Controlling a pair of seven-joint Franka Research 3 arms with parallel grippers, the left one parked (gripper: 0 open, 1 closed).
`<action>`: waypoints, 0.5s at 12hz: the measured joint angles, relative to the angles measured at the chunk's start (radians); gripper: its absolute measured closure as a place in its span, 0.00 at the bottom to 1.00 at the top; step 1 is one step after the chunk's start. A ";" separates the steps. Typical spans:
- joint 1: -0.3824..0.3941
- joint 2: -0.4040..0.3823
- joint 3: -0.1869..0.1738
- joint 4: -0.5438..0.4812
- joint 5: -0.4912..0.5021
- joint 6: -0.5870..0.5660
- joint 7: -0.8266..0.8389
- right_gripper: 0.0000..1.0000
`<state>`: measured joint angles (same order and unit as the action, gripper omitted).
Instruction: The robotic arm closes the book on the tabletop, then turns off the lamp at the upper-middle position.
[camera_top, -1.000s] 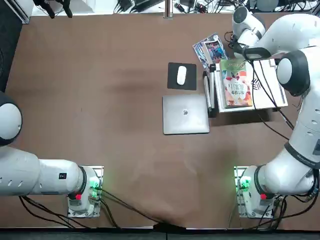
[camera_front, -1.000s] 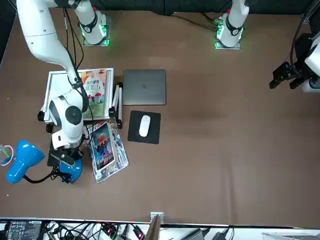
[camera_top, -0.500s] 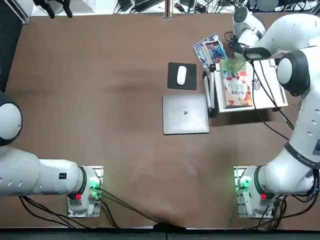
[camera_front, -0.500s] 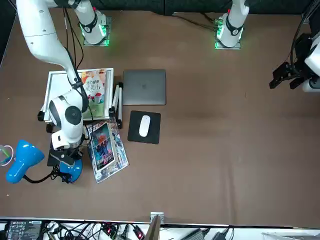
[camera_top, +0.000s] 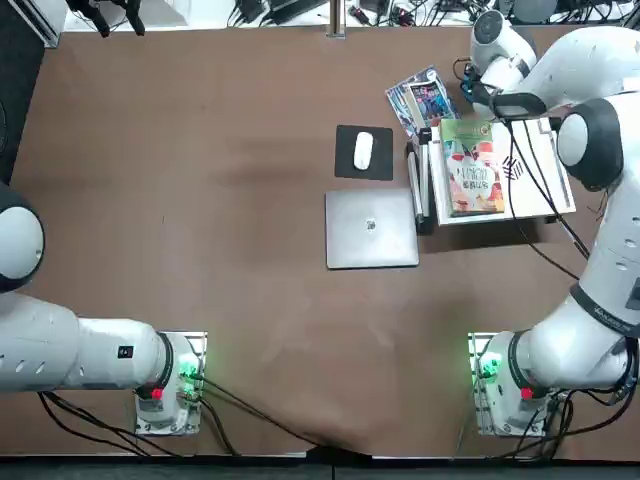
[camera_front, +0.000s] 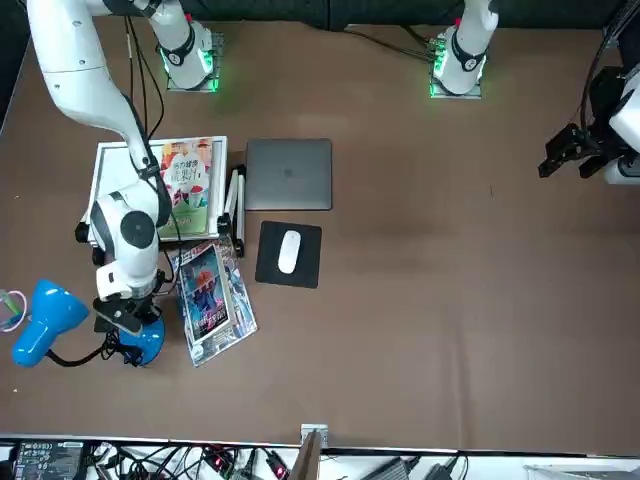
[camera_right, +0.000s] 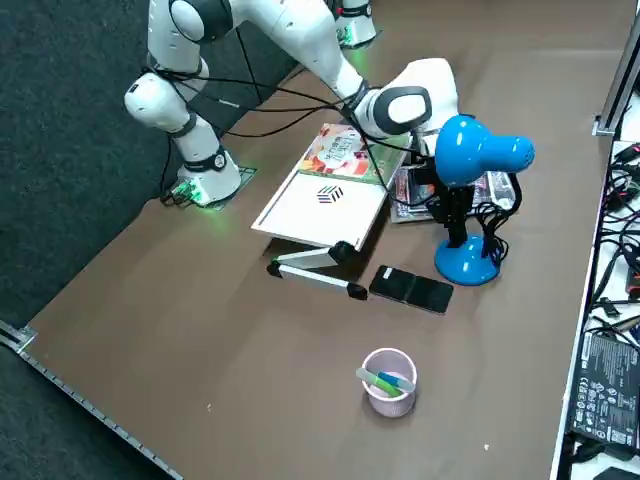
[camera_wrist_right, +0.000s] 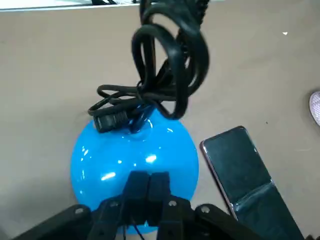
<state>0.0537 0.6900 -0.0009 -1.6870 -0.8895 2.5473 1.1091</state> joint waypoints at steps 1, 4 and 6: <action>-0.003 0.000 0.000 0.000 0.000 0.003 0.000 0.99; -0.006 0.000 0.000 0.001 0.000 0.007 -0.001 0.99; -0.006 0.000 0.002 0.000 0.000 0.011 -0.003 0.99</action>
<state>0.0481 0.6900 0.0006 -1.6865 -0.8895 2.5579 1.1062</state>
